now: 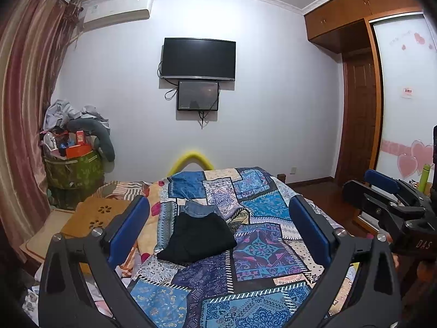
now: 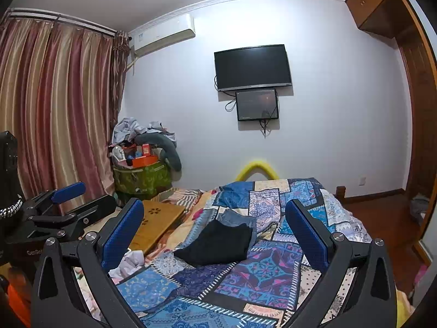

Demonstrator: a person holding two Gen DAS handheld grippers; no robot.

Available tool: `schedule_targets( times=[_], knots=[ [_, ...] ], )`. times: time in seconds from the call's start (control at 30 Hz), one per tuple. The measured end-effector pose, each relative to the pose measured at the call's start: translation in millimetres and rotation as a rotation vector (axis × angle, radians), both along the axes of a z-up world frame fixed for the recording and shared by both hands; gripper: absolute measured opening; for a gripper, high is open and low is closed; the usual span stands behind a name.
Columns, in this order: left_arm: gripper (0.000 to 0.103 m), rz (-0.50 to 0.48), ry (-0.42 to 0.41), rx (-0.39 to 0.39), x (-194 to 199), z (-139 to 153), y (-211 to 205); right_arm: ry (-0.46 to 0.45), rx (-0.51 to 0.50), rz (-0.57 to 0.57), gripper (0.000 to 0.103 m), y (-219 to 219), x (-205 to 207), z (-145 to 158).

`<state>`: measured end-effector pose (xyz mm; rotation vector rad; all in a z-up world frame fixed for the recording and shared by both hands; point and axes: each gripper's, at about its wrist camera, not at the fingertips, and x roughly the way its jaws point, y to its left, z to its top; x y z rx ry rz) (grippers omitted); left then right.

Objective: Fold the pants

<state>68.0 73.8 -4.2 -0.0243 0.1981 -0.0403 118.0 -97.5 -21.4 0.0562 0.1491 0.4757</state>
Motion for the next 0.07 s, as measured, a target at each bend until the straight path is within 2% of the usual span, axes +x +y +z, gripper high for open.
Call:
schedule_targets(
  times=[0.07],
  knots=[
    [0.103,0.0,0.0,-0.002,0.1,0.0,0.7,-0.001,0.001,0.0,0.103,0.2,0.0,-0.1]
  ],
)
